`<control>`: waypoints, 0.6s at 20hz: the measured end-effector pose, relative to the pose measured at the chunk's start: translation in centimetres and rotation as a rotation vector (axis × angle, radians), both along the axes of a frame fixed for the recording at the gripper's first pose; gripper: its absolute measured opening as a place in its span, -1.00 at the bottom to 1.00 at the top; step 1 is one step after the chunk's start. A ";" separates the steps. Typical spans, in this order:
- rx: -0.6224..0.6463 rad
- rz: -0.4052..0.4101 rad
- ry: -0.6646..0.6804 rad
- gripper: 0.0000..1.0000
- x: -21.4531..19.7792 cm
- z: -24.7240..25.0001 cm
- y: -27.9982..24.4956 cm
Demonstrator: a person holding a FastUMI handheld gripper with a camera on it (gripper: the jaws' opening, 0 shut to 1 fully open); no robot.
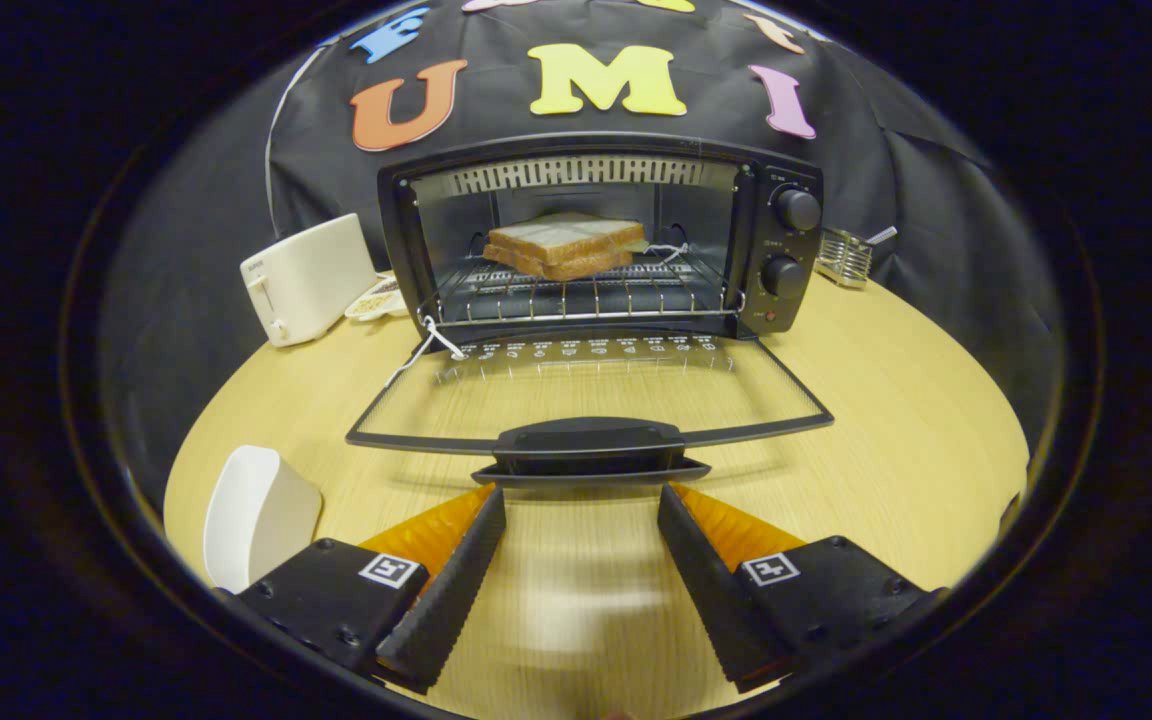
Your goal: Open the toaster oven, put the food inside, and close the toaster oven door.
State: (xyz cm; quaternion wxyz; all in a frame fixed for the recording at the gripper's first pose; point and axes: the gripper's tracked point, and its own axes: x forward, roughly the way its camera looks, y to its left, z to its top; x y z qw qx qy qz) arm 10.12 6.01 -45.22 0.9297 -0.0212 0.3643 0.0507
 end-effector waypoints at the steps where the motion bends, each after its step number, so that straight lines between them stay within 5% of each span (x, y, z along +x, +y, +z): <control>1: 0.003 -0.002 -0.002 1.00 0.0 0.3 0.1; 12: -0.035 0.025 -0.249 1.00 3.5 8.5 1.2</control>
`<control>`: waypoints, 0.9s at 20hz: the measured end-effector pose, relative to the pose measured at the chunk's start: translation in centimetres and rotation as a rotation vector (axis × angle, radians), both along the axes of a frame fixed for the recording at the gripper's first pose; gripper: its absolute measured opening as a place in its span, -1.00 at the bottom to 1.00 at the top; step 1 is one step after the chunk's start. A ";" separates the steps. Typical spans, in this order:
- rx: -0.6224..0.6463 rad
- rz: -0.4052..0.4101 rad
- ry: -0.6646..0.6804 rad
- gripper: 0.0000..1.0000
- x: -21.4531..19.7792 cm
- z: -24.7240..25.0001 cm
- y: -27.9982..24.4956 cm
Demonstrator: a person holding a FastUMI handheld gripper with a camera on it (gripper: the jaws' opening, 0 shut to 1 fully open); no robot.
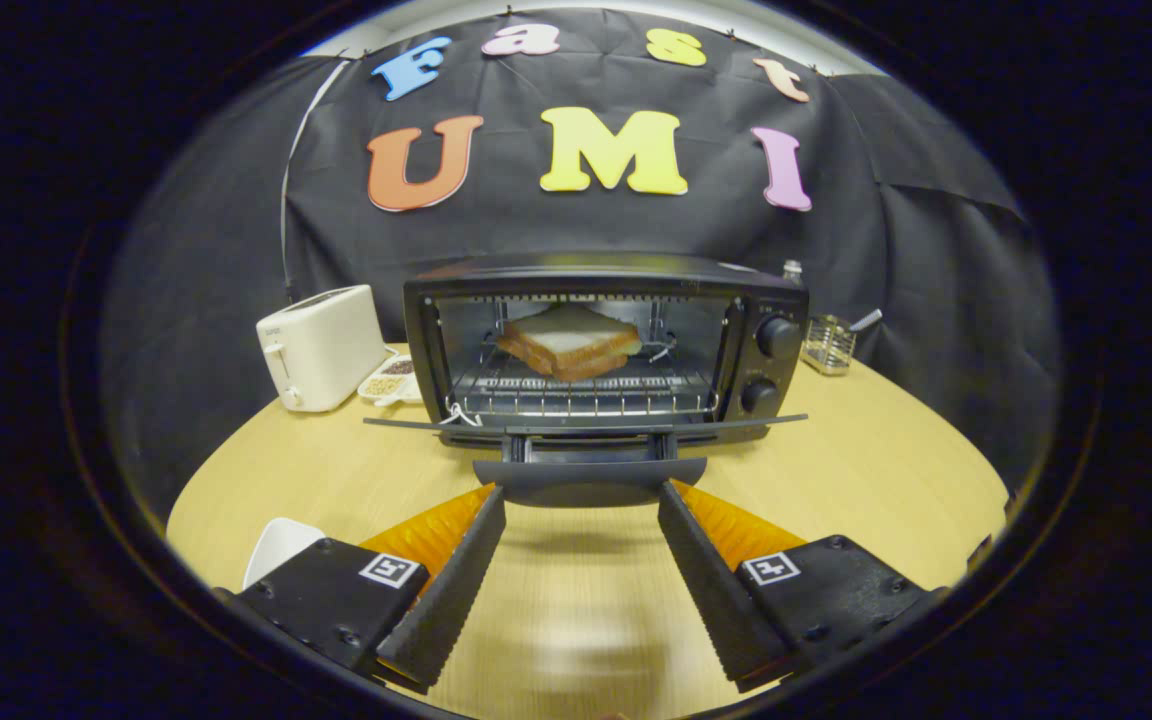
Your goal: Open the toaster oven, put the food inside, and close the toaster oven door.
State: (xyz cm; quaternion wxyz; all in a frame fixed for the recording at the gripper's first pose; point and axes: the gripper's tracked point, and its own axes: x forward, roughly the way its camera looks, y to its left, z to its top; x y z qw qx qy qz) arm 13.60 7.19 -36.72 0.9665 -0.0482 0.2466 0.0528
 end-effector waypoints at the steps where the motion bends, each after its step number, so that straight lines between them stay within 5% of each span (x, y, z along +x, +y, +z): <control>1: 0.001 -0.006 -0.013 1.00 0.5 0.5 0.1; 9: -0.035 0.035 -0.110 1.00 5.2 5.1 0.7; 18: 0.004 0.080 -0.307 1.00 -0.4 17.2 -0.3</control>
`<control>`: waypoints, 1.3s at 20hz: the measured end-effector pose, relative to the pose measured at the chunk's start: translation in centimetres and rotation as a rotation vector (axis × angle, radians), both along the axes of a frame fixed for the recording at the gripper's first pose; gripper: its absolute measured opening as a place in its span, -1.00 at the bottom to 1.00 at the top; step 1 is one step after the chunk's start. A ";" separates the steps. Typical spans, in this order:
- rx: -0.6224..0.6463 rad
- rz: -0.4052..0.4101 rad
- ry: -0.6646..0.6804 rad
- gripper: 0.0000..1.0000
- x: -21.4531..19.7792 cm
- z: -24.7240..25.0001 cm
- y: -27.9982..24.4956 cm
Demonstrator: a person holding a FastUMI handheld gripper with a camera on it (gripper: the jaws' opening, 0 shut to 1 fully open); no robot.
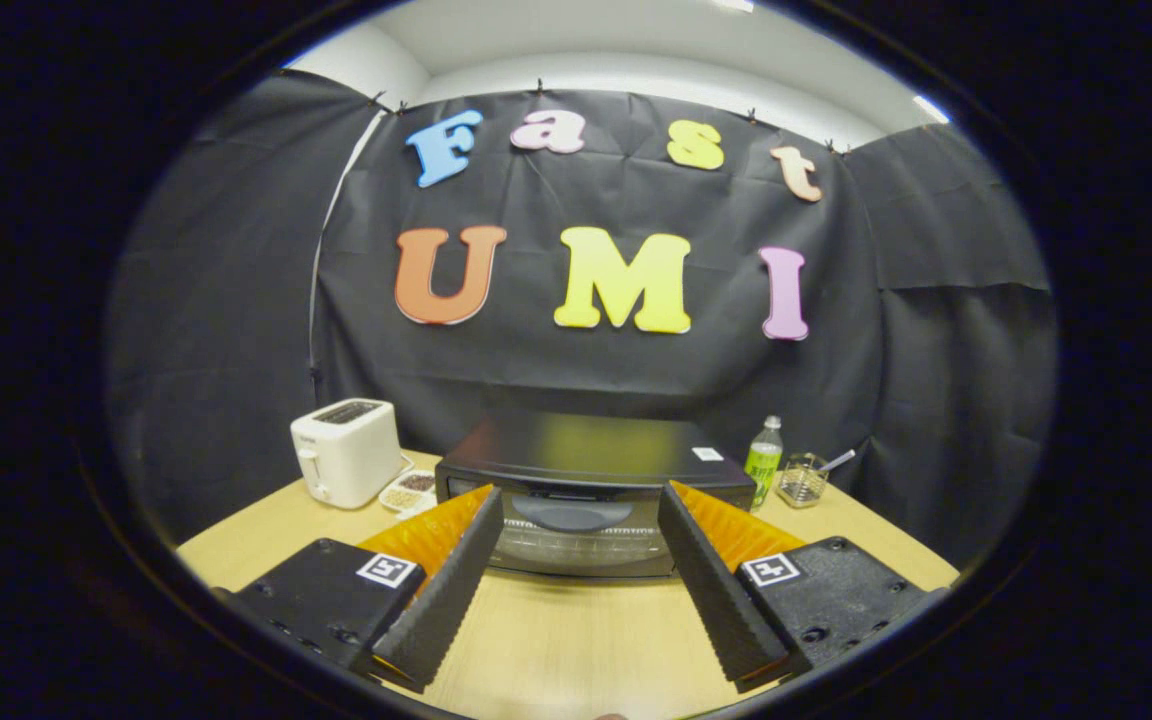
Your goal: Open the toaster oven, put the food inside, and close the toaster oven door.
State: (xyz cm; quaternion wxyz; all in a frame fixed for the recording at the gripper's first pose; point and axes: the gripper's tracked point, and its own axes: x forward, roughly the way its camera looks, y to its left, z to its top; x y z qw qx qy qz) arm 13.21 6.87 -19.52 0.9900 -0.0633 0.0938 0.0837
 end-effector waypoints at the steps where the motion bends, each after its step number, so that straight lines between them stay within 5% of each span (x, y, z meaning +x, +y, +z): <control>1: 0.021 0.001 -0.009 1.00 -0.8 1.3 -0.2; 12: 0.161 -0.006 -0.164 1.00 -9.1 14.7 -4.9; 26: 0.084 0.011 -0.317 1.00 -13.8 20.5 -7.7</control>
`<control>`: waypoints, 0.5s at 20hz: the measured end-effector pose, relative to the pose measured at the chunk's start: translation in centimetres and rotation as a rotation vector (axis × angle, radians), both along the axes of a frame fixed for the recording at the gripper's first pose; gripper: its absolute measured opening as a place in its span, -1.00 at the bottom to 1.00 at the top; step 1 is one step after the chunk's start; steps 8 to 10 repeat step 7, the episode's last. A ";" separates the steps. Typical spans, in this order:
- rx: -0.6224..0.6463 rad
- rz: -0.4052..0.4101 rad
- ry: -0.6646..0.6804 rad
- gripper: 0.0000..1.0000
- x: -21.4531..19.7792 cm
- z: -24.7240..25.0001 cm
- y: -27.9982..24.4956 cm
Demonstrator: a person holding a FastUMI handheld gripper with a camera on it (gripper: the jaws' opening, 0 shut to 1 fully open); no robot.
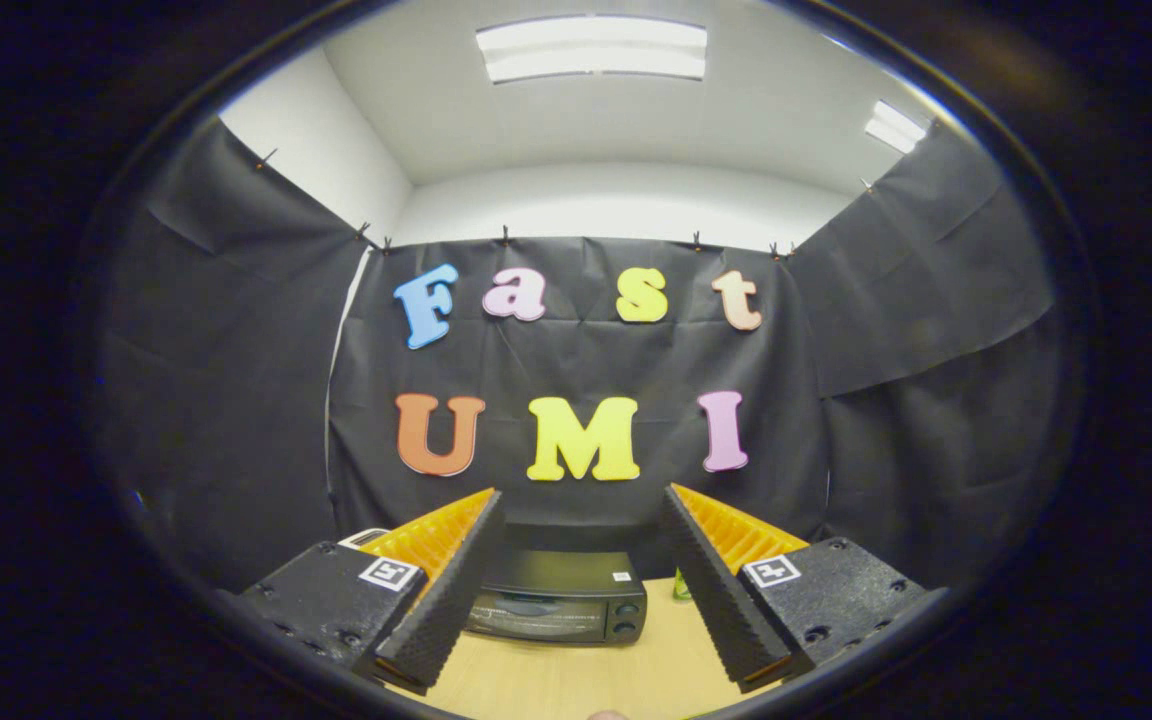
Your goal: Open the toaster oven, put the food inside, and close the toaster oven door.
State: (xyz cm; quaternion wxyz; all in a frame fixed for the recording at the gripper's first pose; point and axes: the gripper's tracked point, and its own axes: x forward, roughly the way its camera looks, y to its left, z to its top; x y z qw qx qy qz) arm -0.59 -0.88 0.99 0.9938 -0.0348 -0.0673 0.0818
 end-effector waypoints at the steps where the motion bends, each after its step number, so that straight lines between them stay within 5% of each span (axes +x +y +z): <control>1: -0.003 0.006 0.023 1.00 0.2 -0.5 0.2; 10: 0.017 0.053 0.122 1.00 0.8 -2.9 1.4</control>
